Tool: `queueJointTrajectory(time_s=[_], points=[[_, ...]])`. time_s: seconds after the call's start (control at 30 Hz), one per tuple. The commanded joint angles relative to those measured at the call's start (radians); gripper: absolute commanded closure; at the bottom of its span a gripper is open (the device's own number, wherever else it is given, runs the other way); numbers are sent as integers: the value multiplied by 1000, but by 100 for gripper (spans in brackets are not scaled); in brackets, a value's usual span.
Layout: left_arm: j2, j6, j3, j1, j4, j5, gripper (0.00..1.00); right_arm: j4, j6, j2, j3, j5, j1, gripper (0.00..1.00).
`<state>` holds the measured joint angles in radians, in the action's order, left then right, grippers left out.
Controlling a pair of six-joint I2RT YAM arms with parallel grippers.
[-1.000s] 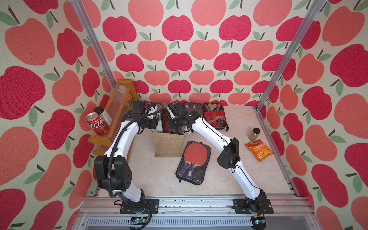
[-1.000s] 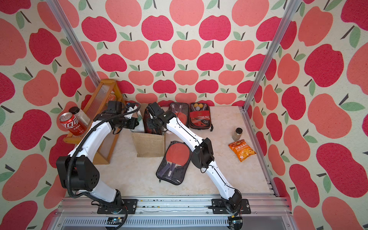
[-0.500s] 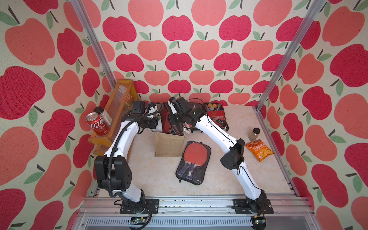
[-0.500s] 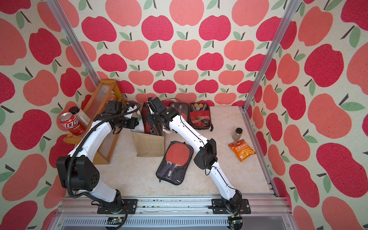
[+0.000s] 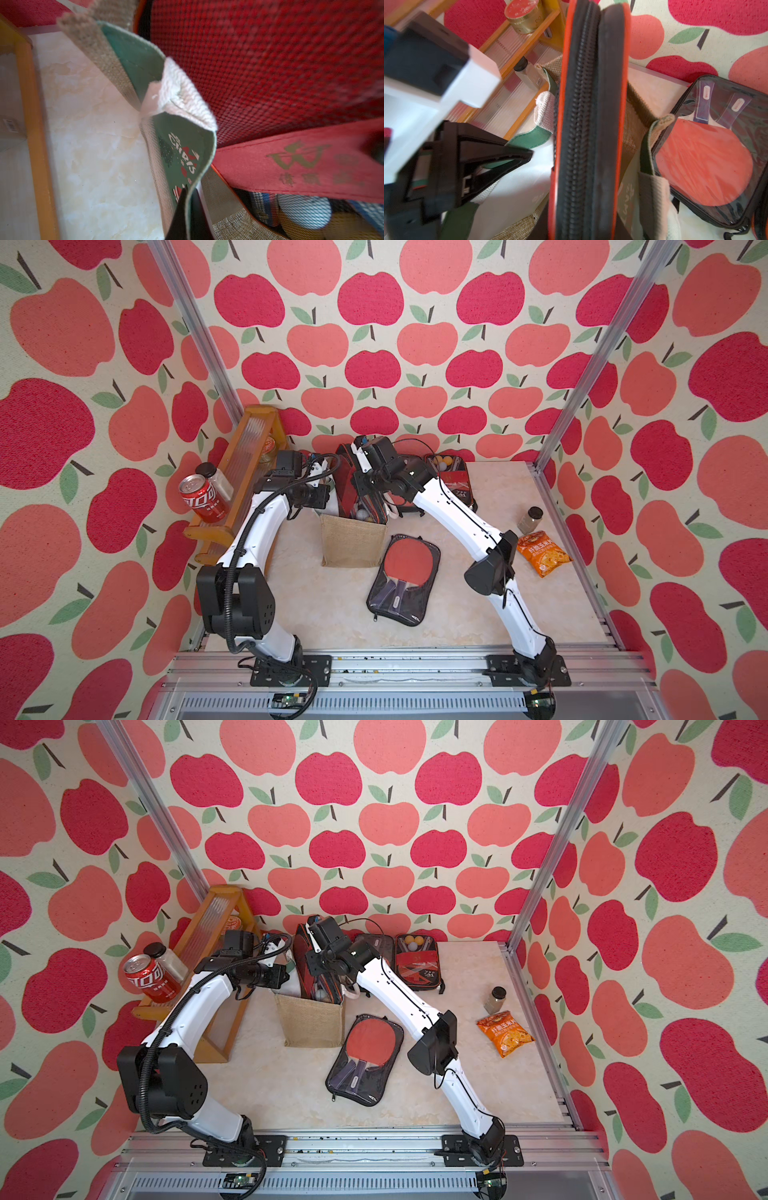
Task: Remove the ping pong set from the canvas bag
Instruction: Pick up the ping pong set from the canvas bag, then adjust the ping pong set at the center of the board.
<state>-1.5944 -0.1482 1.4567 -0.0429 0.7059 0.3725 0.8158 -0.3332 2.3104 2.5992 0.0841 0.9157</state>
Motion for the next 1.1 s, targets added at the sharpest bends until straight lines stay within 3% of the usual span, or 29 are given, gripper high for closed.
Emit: queueJointTrajectory(time_s=[0.0,0.67,1.07], points=[[13,-13,-13,25,14,-63,100,-96,53,-137,53,21,-20,100],[9,-10,-15,26,14,-59,100,-88,134,-265,43,109,-62,100],[5,-10,-11,27,15,-60,100,-171,142,-460,-148,137,-119,100]])
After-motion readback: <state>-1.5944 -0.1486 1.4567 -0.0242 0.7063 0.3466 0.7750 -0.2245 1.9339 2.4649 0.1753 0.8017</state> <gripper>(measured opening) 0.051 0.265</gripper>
